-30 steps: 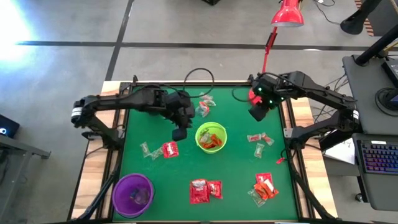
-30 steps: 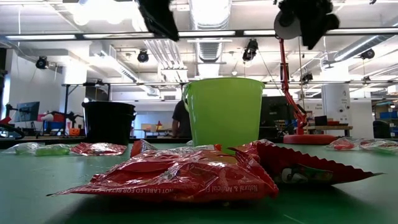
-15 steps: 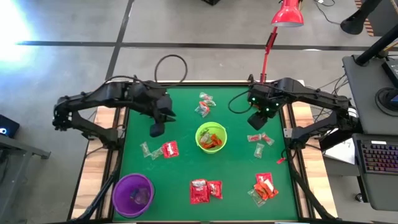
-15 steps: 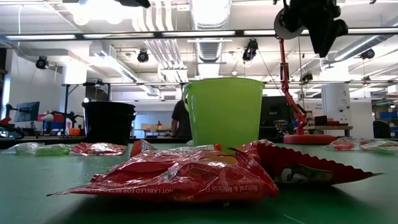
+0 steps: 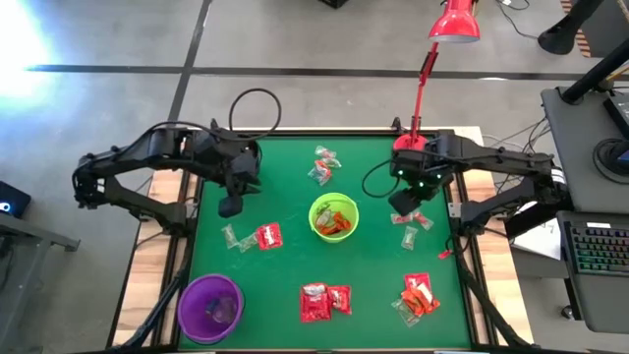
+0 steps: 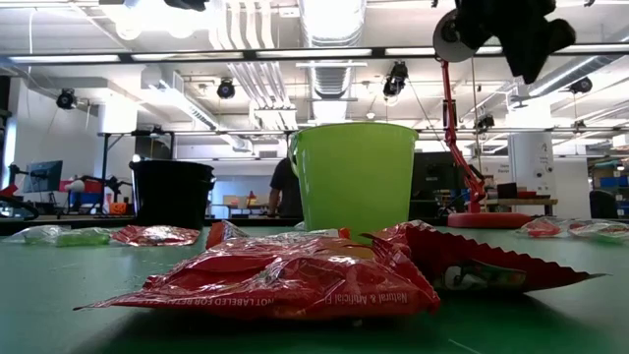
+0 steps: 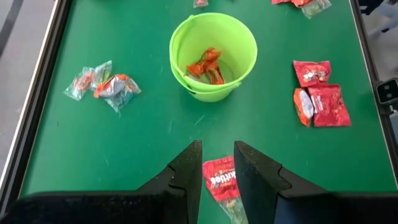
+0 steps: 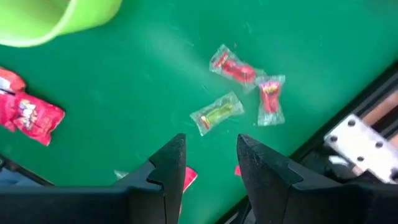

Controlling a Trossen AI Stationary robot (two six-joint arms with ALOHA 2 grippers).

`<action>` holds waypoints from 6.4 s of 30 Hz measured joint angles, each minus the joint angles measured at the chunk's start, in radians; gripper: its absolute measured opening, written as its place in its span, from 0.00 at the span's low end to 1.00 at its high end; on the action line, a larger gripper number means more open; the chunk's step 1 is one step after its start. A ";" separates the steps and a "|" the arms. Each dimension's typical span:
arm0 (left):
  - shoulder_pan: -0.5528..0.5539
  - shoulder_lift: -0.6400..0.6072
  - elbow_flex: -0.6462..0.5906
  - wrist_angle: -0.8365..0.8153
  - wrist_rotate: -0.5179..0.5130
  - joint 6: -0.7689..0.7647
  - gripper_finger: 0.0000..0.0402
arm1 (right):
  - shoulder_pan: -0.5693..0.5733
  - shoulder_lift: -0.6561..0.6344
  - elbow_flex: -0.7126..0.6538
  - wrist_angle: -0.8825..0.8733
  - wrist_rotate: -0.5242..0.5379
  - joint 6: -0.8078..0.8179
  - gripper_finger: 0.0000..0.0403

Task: Sort candy
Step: Put the orange chocolate into the green bucket

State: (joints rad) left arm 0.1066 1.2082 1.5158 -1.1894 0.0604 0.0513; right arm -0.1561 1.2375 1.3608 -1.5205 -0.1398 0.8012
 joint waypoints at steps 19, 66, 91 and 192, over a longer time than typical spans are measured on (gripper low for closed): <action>0.000 -0.016 0.000 -0.032 0.000 0.000 0.19 | 0.502 -0.061 -0.282 0.234 -0.081 0.402 0.34; 0.000 -0.016 -0.001 -0.072 0.004 0.019 0.19 | 0.996 0.177 -0.582 0.838 -0.020 1.094 0.34; 0.000 -0.016 0.000 -0.089 0.001 0.030 0.19 | 1.003 0.125 -0.625 0.913 -0.047 1.174 0.03; 0.060 -0.011 0.007 -0.259 -0.304 -0.012 0.19 | 0.115 0.271 0.024 0.847 0.054 -0.186 0.18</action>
State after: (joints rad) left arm 0.1669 1.1976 1.5227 -1.4483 -0.2432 0.0395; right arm -0.0414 1.5085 1.3846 -0.6735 -0.0859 0.6149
